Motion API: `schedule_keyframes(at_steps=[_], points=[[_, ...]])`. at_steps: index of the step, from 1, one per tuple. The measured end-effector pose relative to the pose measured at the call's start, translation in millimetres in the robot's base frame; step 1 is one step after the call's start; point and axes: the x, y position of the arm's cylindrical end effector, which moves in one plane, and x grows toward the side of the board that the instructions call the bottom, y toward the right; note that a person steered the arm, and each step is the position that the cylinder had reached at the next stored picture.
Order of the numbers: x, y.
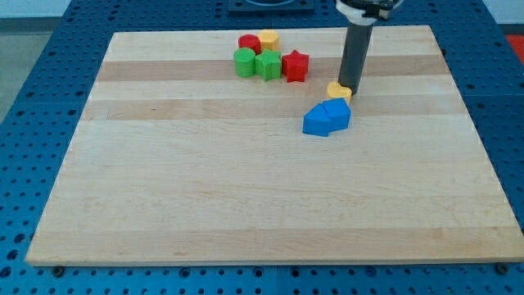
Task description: Move the yellow hexagon closer to red star
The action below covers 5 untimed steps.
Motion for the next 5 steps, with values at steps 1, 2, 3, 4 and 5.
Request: schedule_keyframes(at_steps=[1,2,3,4,5], points=[[8,-2],[-3,-3],[-31,-5],[-57,-18],[-85,-28]])
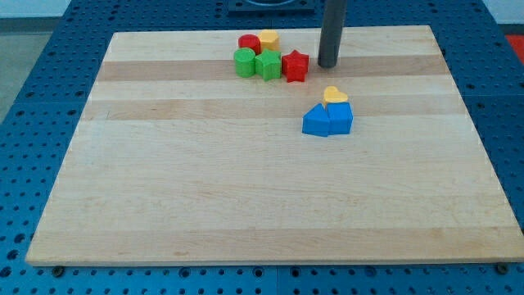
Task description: Move the yellow hexagon closer to red star
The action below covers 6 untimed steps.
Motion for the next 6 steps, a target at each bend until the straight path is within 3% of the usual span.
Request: schedule_keyframes(at_steps=[3,6], points=[[-80,-68],[-65,-164]])
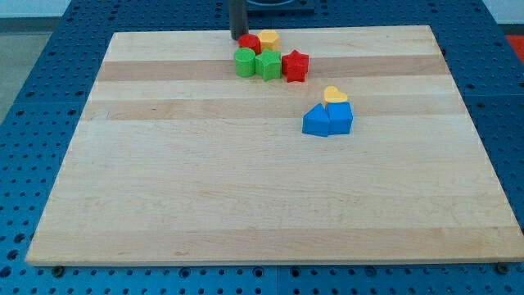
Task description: Move the yellow hexagon closer to red star
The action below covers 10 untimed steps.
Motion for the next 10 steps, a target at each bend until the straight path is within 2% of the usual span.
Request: schedule_keyframes(at_steps=[1,3,10], points=[[8,-7],[11,19],[28,182]])
